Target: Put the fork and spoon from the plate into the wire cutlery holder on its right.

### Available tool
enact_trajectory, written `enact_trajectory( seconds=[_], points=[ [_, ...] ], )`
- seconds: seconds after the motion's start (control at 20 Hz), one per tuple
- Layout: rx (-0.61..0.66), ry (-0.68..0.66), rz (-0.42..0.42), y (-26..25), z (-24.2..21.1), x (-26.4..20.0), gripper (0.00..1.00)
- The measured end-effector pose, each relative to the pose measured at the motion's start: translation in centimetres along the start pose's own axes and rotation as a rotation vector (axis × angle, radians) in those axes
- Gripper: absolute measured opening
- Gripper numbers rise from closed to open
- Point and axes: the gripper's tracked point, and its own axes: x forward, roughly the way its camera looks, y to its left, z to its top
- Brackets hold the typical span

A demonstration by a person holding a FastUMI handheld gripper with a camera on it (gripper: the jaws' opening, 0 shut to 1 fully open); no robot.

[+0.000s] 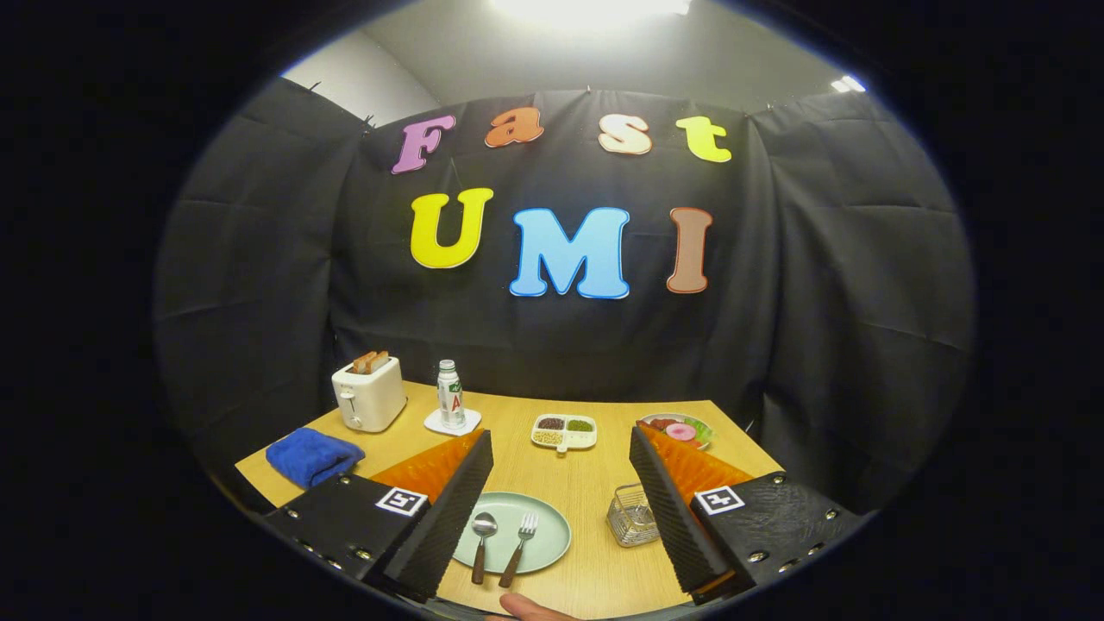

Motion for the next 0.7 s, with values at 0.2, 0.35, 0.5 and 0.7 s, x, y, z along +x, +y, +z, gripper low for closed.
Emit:
enact_trajectory(
  seconds=[0.2, 0.35, 0.5, 0.7],
  points=[
    [-0.001, 0.092, 0.018, 0.0, -3.0, 1.0, 0.97],
    [0.013, 0.157, 0.017, -0.2, -5.0, 1.9, 0.97],
    [0.009, 0.286, 0.027, -0.1, -8.6, 2.4, 0.97],
    [0.006, 0.469, 0.039, 0.3, -13.5, 2.8, 0.97]
  ],
)
